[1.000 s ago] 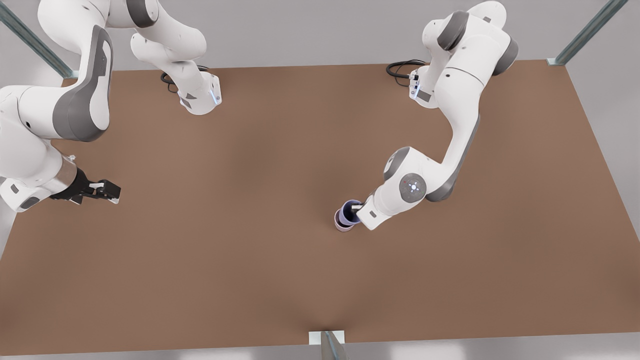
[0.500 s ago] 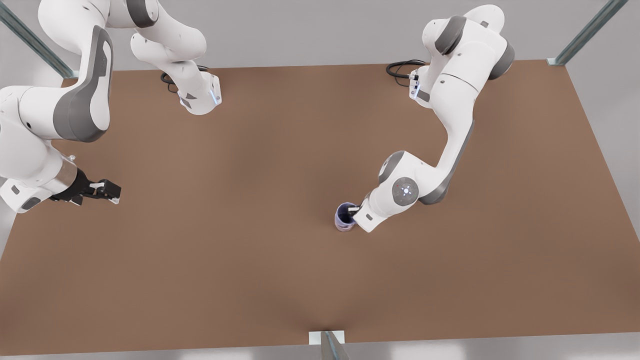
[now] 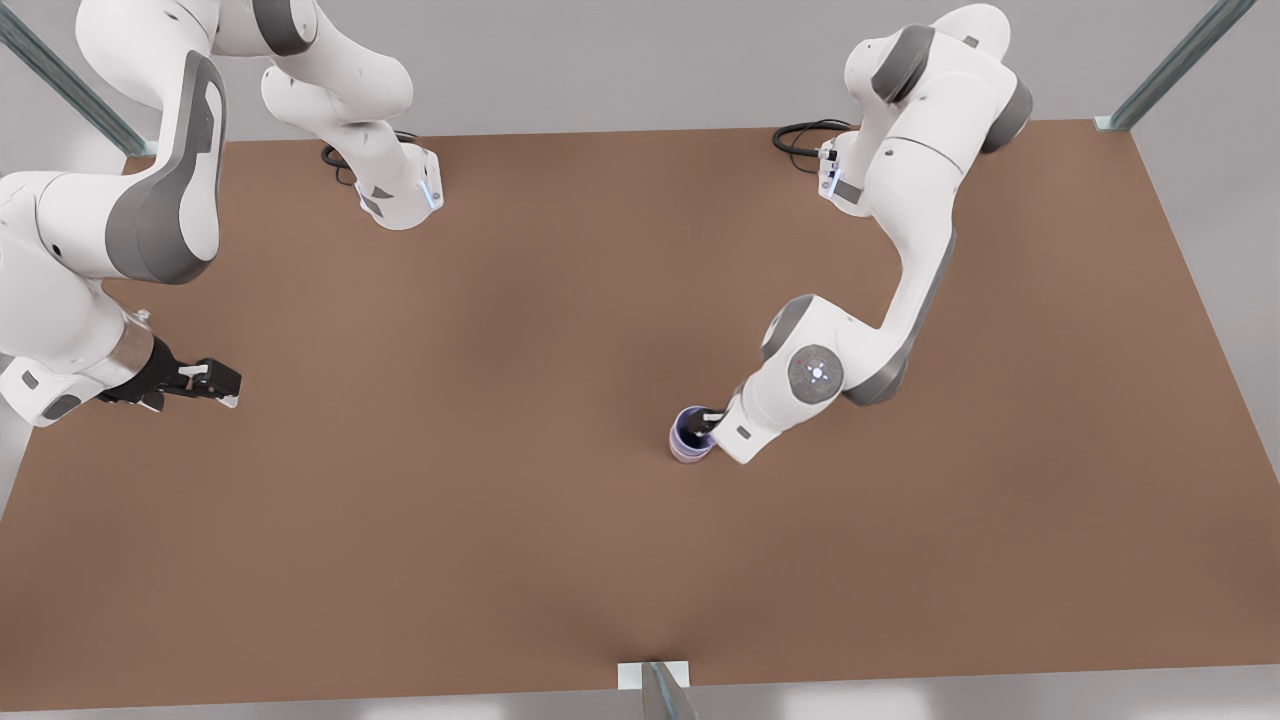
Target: Stack the cups, with the pink cup at the bottom and the purple cup at the top
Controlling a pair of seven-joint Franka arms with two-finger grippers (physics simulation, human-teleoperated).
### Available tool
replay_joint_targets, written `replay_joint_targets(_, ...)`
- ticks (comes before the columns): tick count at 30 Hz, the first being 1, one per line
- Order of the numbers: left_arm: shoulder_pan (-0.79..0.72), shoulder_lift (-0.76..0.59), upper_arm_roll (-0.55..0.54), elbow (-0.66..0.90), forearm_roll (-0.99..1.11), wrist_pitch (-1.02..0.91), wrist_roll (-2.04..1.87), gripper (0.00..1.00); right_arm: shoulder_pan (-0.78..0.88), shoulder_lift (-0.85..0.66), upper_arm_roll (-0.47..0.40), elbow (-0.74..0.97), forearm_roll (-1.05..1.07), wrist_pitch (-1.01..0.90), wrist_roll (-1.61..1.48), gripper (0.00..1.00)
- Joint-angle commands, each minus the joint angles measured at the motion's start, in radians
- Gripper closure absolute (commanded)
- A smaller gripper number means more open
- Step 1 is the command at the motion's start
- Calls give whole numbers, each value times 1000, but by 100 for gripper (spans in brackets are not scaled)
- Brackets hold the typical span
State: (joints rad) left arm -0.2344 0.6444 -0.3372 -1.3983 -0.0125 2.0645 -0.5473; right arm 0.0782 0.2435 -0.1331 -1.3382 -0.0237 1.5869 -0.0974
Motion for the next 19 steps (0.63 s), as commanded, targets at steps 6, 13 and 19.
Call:
replay_joint_targets(6, 14, -176, 260, 111, 77, -402, 423, 0, 0, -1, 0, 1, 1, -1, -8, 0)
replay_joint_targets(13, 178, -404, 176, 38, 85, -428, 601, 0, 0, -1, 0, 1, 1, -1, -8, 0)
replay_joint_targets(19, 176, -422, 172, 4, 86, -423, 604, 0, 0, -1, 0, 1, 1, -1, -8, 0)
